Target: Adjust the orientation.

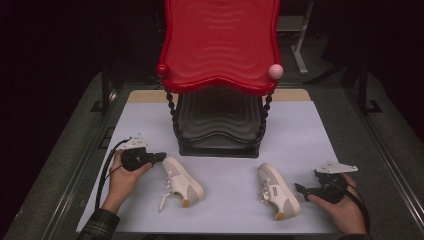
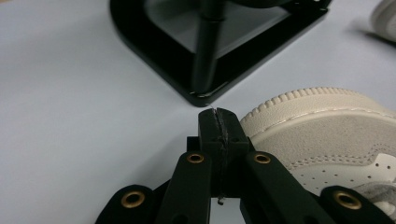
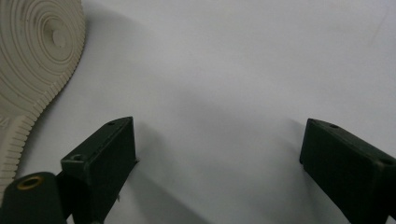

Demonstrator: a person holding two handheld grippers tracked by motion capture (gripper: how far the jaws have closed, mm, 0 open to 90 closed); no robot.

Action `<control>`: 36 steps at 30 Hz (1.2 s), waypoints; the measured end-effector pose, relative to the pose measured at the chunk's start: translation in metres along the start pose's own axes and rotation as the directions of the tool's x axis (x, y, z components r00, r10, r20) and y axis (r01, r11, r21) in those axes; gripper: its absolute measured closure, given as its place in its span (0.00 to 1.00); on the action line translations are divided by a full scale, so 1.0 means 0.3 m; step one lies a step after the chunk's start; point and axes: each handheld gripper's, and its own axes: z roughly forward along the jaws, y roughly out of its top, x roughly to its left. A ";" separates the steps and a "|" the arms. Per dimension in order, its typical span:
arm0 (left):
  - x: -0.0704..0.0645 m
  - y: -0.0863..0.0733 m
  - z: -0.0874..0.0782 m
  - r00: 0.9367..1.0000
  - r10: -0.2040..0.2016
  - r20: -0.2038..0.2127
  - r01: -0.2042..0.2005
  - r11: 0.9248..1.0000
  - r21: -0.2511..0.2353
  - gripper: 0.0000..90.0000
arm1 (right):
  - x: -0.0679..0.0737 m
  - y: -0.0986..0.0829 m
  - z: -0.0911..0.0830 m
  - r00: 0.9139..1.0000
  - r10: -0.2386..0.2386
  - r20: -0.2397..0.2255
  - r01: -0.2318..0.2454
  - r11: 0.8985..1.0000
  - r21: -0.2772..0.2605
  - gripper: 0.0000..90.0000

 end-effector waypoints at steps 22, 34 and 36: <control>-0.179 0.005 -0.096 0.994 0.066 0.083 -0.060 0.995 -0.074 1.00 | 0.000 -0.001 -0.001 1.000 0.001 0.001 -0.001 1.000 0.000 0.11; -0.334 -0.041 -0.078 0.973 0.131 0.190 -0.123 0.991 -0.051 0.99 | 0.000 0.000 -0.001 1.000 0.000 0.001 0.000 1.000 0.002 0.11; -0.330 -0.040 -0.079 0.972 0.124 0.197 -0.116 0.992 -0.051 0.99 | 0.000 -0.001 -0.001 1.000 -0.001 0.001 0.001 1.000 0.001 0.11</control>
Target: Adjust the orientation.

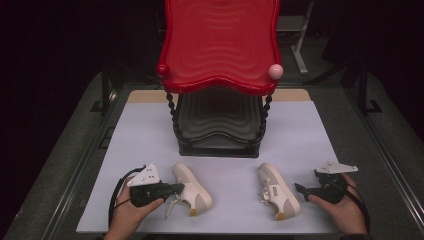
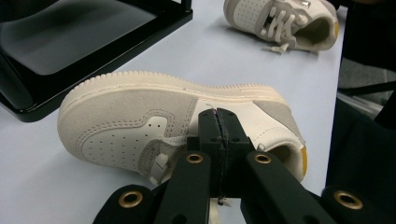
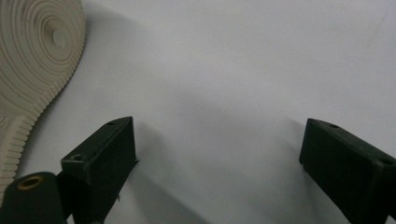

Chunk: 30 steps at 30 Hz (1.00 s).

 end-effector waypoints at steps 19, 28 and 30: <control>0.035 0.071 0.079 0.999 0.015 0.038 -0.015 1.000 -0.007 1.00 | 0.001 0.000 0.001 1.000 0.001 0.000 -0.001 1.000 -0.001 0.11; 0.060 0.098 0.118 0.998 0.000 0.065 0.000 1.000 -0.004 1.00 | 0.001 0.000 0.001 1.000 0.001 0.000 -0.001 1.000 -0.001 0.11; 0.064 0.107 0.134 0.998 0.003 0.065 -0.003 1.000 -0.001 1.00 | 0.001 0.000 0.001 1.000 0.001 0.000 -0.001 1.000 -0.001 0.11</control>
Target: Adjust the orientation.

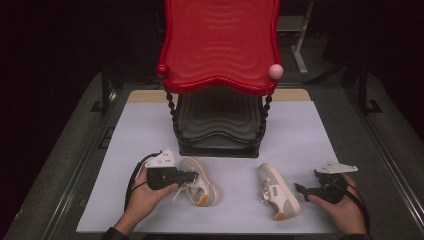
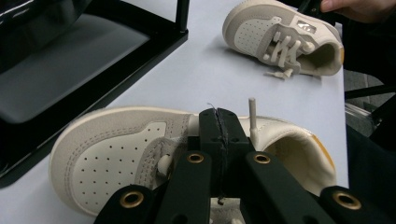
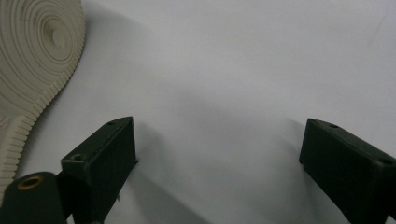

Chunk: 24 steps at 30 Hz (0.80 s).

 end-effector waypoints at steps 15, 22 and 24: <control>0.033 0.056 0.151 0.999 0.038 -0.031 -0.036 0.997 0.065 1.00 | 0.000 -0.001 -0.001 1.000 0.002 0.001 -0.002 1.000 -0.002 0.11; 0.033 0.075 0.139 0.999 -0.003 -0.051 0.005 0.999 0.035 0.98 | 0.000 -0.001 -0.001 1.000 0.002 0.000 -0.002 1.000 -0.002 0.11; 0.028 0.081 0.117 0.998 -0.017 -0.053 0.018 1.000 0.018 0.93 | 0.000 -0.001 -0.001 1.000 0.002 0.000 -0.002 1.000 -0.002 0.11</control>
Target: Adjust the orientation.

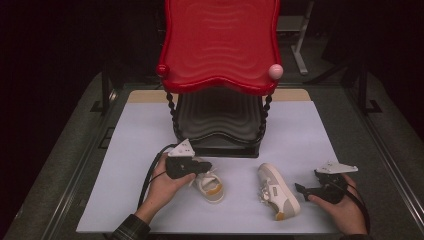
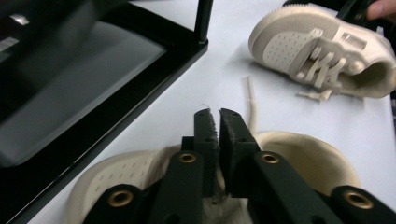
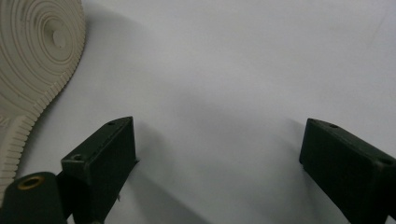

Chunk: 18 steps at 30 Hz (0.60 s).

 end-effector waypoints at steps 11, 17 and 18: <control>-0.096 -0.012 -0.050 0.995 -0.052 0.079 0.053 0.999 -0.007 0.76 | 0.000 0.000 0.000 1.000 0.000 -0.001 0.000 1.000 0.000 0.11; -0.132 -0.036 -0.022 0.995 -0.045 0.092 0.045 0.999 -0.004 0.69 | -0.001 0.000 0.000 1.000 0.000 -0.001 0.000 1.000 -0.001 0.11; -0.134 -0.039 -0.019 0.994 -0.046 0.096 0.047 0.999 -0.004 0.68 | 0.000 0.000 0.000 1.000 0.001 0.000 -0.001 1.000 0.000 0.11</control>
